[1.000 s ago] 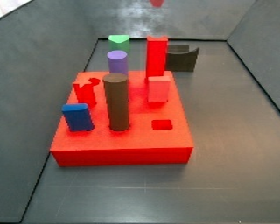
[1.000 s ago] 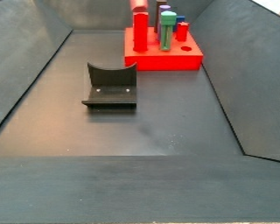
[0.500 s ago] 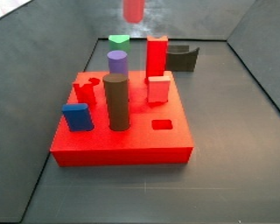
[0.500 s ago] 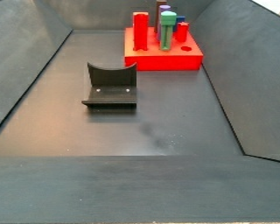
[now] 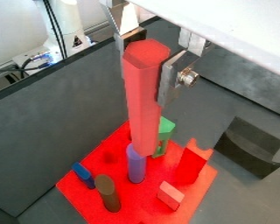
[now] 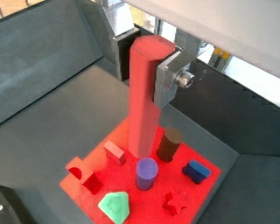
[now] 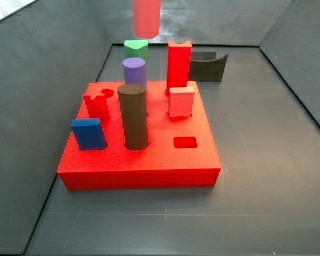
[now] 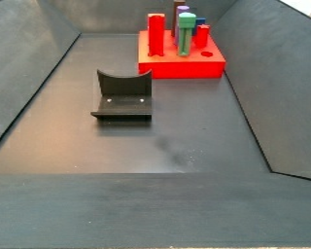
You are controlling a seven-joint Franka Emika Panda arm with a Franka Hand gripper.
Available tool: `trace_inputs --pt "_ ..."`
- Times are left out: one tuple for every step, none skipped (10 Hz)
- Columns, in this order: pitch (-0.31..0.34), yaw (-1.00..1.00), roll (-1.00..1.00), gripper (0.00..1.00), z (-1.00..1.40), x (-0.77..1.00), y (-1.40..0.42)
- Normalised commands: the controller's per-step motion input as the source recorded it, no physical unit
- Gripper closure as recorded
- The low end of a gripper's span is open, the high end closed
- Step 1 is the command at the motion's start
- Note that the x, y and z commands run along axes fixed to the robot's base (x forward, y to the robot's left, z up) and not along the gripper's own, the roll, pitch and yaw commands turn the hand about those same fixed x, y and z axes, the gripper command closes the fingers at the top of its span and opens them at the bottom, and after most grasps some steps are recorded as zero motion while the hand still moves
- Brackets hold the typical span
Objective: Pick up the hexagon object. Move up. Place the hexagon object on the fixture. Regrasp the hexagon object. Move to above the board. Insert the hexagon object.
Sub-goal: Insert the hexagon object.
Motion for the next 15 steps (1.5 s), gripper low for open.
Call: trace_inputs --pt "0.0 0.07 0.0 1.0 -0.07 -0.17 0.18" --pt "-0.146 0.15 0.0 1.0 -0.16 -0.83 0.37" --pt "-0.184 0.09 0.0 1.0 -0.18 -0.95 0.39" --pt "-0.186 0.0 -0.06 1.0 -0.2 -0.98 0.51" --pt "-0.153 0.0 -0.13 1.0 -0.19 -0.91 0.59" --pt "-0.179 0.0 -0.19 1.0 -0.29 -0.91 0.56" --pt "-0.167 0.0 -0.18 1.0 -0.27 -0.89 0.58" --pt "-0.163 0.0 -0.22 1.0 -0.33 -0.88 0.57" --pt "-0.174 0.0 -0.24 1.0 -0.39 -0.89 0.54" --pt "-0.226 0.0 -0.24 1.0 -0.41 -0.84 0.5" --pt "-0.236 0.0 -0.14 1.0 -0.57 -0.73 0.33" --pt "-0.18 -0.02 -0.19 1.0 -0.65 -0.51 0.07" --pt "-0.19 -0.19 -0.21 1.0 -0.61 -0.45 0.0" --pt "-0.064 -0.5 -0.13 1.0 -0.48 -0.27 0.0" --pt "-0.027 -0.8 -0.16 1.0 -0.32 0.0 -0.06"
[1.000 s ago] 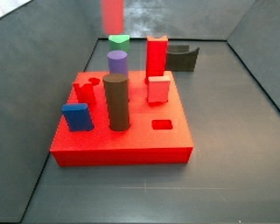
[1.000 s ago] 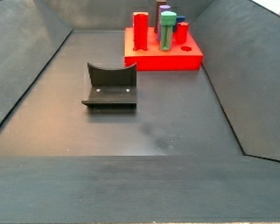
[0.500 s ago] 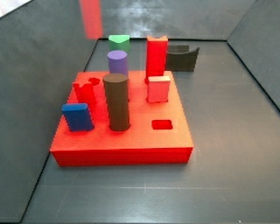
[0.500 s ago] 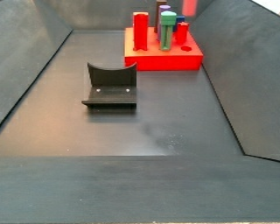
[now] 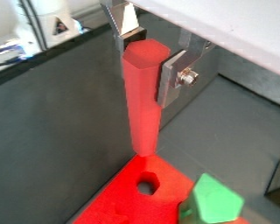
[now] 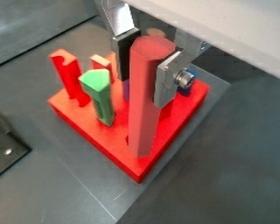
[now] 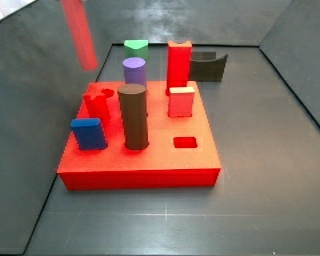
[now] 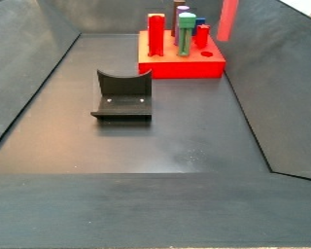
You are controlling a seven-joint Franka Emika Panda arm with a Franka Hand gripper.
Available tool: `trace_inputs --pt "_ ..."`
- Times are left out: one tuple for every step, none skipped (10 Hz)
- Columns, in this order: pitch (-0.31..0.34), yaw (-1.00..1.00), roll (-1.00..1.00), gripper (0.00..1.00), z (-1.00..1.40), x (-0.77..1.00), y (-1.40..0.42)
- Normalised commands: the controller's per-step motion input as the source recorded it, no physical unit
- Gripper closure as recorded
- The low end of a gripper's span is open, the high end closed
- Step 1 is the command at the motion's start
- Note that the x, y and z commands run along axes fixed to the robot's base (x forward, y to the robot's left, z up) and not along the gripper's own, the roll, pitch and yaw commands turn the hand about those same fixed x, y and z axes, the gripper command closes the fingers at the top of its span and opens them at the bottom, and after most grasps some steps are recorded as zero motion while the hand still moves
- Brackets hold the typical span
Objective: Pick up the hexagon object. Move up. Place the hexagon object on the fixture. Regrasp the hexagon object. Move to above the board. Insert the hexagon object.
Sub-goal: Insert the hexagon object.
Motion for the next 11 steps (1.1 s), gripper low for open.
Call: trace_inputs --pt "-0.049 -0.83 -0.19 1.0 -0.07 0.08 -0.08" --pt "0.0 -0.71 -0.26 1.0 0.0 0.35 0.0" --pt "0.0 -0.61 -0.14 1.0 0.0 0.5 0.0" --pt "0.0 -0.56 -0.06 1.0 -0.09 0.55 0.0" --pt "0.0 -0.65 -0.09 1.0 -0.15 0.5 0.07" --pt "0.0 -0.79 -0.13 1.0 -0.21 0.35 0.05" --pt "0.0 -0.83 -0.13 1.0 -0.25 0.24 0.01" --pt "-0.027 -0.57 -0.18 1.0 -0.23 0.18 0.0" --pt "-0.053 -0.37 -0.15 1.0 -0.21 0.21 0.0" --pt "-0.093 -0.25 -0.07 1.0 -0.39 0.0 -0.14" --pt "-0.04 -0.04 0.0 1.0 -0.38 -0.24 -0.08"
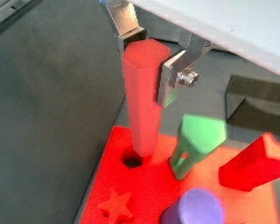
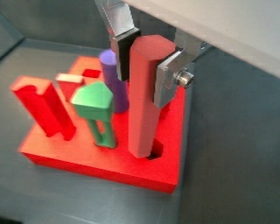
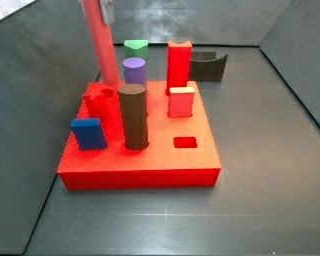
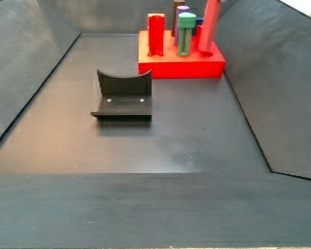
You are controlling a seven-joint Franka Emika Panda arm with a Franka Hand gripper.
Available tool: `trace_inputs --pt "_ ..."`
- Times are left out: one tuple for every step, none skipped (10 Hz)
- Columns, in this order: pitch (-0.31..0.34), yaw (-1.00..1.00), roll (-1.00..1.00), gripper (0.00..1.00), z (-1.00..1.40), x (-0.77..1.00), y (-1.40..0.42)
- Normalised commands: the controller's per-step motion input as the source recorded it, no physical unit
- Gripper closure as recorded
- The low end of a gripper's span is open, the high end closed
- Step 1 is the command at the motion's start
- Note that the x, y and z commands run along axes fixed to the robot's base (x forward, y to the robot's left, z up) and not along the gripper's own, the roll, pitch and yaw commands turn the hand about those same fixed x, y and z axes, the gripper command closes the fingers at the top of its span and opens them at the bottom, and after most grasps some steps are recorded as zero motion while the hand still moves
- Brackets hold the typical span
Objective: Pick up the hexagon object. Move up. Place the hexagon object on the fixture. Regrasp the hexagon object. Move to above the board. Insert the hexagon object.
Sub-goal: Insert the hexagon object.
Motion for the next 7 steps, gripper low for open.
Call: trace_inputs --pt "-0.02 0.0 0.02 1.0 -0.26 -0.17 -0.12" --pt "0.0 0.0 0.06 1.0 -0.16 -0.08 -0.1" --pt "0.0 0.0 0.04 1.0 -0.07 -0.05 -0.17" --pt "0.0 0.0 0.0 1.0 -0.06 0.0 -0.21" --pt "0.036 0.0 0.04 1.0 -0.02 0.0 -0.15" --pt "0.029 -0.06 0.0 1.0 -0.13 0.0 0.0" --pt "0.034 -0.07 0.0 1.0 -0.16 0.0 0.05"
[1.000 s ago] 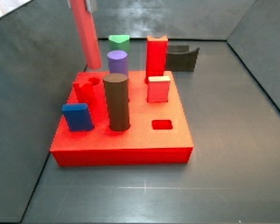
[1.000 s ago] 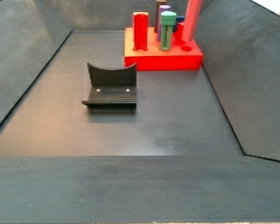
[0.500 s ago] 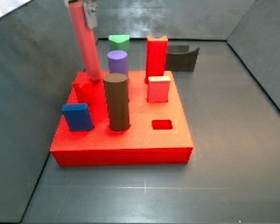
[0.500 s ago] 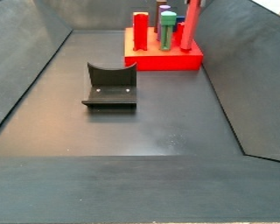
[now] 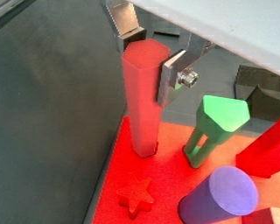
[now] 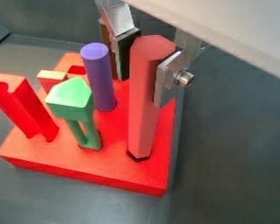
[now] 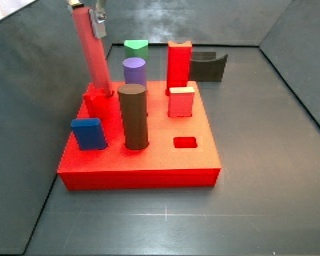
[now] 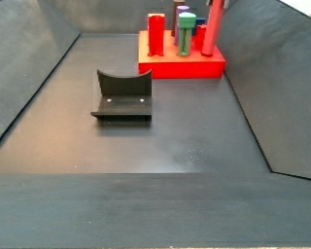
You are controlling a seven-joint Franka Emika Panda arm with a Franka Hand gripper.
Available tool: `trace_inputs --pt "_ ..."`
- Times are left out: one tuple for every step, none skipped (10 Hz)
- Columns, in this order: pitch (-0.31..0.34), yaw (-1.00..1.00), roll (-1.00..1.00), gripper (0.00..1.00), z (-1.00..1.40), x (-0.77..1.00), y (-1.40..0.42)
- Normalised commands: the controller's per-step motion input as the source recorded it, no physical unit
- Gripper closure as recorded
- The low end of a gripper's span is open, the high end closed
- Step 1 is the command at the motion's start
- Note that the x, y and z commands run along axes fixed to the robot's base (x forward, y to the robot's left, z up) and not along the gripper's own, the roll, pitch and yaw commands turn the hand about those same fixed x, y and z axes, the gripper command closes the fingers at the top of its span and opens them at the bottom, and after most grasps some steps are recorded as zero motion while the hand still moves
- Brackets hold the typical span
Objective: Pick up the hexagon object. Move up. Place the hexagon object on the fixture. Regrasp the hexagon object. Move to above the board. Insert the hexagon object.
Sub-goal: Insert the hexagon object.
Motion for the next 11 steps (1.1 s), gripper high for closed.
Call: trace_inputs --pt "0.027 -0.03 0.0 1.0 -0.13 -0.04 0.09" --pt "0.026 0.0 0.0 1.0 -0.15 0.0 0.02" --pt "0.026 -0.01 -0.02 1.0 -0.2 0.19 0.0" --pt "0.06 -0.05 -0.05 1.0 -0.19 0.35 0.0" --pt "0.06 0.0 -0.04 1.0 -0.23 0.32 0.1" --pt "0.073 0.0 -0.01 1.0 -0.22 0.27 0.15" --pt "0.037 0.0 -0.03 1.0 -0.25 0.16 0.14" --pt "0.0 0.0 -0.03 1.0 -0.33 0.03 0.11" --pt "0.0 0.0 0.0 1.0 -0.29 0.02 0.08" --pt "0.0 0.0 0.0 1.0 -0.4 0.09 0.06" --pt "0.0 0.0 0.0 1.0 -0.28 0.05 0.0"
